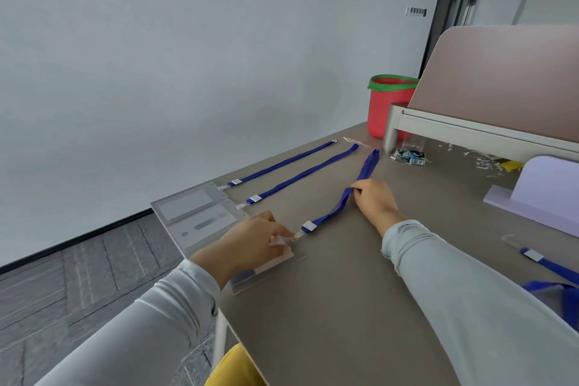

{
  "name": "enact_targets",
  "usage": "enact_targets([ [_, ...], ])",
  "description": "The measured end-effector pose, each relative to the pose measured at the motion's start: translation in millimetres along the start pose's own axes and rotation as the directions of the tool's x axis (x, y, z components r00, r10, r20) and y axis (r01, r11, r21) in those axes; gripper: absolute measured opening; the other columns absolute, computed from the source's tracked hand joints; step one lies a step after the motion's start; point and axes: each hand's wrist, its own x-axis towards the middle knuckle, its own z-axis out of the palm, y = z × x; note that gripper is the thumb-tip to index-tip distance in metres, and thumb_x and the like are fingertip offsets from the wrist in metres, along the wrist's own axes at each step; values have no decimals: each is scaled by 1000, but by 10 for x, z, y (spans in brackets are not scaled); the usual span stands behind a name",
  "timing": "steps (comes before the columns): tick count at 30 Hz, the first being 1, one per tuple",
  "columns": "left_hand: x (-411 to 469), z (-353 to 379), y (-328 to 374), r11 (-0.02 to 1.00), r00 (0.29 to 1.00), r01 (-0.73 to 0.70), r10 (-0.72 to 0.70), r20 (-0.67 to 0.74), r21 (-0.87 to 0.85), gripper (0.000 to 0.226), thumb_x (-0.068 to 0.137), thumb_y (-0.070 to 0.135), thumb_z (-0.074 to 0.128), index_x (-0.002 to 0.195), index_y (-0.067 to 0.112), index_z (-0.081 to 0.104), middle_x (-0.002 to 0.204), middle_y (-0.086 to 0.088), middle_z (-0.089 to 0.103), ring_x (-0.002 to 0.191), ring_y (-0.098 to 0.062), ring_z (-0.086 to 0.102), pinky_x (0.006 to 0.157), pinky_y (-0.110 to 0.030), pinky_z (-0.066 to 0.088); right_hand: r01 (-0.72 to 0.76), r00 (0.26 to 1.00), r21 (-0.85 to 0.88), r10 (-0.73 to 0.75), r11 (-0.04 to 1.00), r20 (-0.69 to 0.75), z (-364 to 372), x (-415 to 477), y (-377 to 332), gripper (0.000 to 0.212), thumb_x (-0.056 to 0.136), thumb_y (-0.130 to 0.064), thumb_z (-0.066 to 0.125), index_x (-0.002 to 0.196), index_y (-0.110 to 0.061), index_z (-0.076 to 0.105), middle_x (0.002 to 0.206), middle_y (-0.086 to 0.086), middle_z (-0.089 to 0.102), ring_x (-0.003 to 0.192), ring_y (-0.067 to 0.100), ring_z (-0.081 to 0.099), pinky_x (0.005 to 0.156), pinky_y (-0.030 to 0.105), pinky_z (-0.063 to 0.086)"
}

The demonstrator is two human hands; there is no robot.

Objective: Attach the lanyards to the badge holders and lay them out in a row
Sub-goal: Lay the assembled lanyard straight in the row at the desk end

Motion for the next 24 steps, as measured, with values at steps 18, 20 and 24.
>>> enact_targets([
  [18, -380, 196, -104, 991, 964, -40, 73, -254, 131, 36, 97, 19, 38, 129, 25, 51, 137, 7, 46, 125, -13, 42, 100, -28, 37, -54, 974, -179, 91, 982, 208, 180, -278, -545, 57, 95, -50, 33, 122, -3, 50, 127, 15, 54, 112, 29, 53, 86, 37, 45],
  [20, -390, 227, -118, 995, 966, -57, 77, -249, 88, 35, 97, 18, 36, 127, 23, 54, 138, 7, 48, 124, -13, 45, 102, -26, 35, -35, 960, -258, 104, 966, 261, 240, -269, -566, 69, 93, -56, 32, 134, -2, 39, 143, 17, 40, 131, 31, 39, 103, 41, 37],
  [24, -413, 224, -163, 995, 977, -78, 87, -193, 54, 34, 98, 30, 39, 128, 24, 54, 141, 8, 46, 128, -12, 42, 107, -28, 33, -4, 943, -321, 110, 947, 314, 292, -263, -561, 84, 89, -64, 27, 147, -4, 14, 157, 13, 11, 145, 29, 10, 116, 45, 14],
])
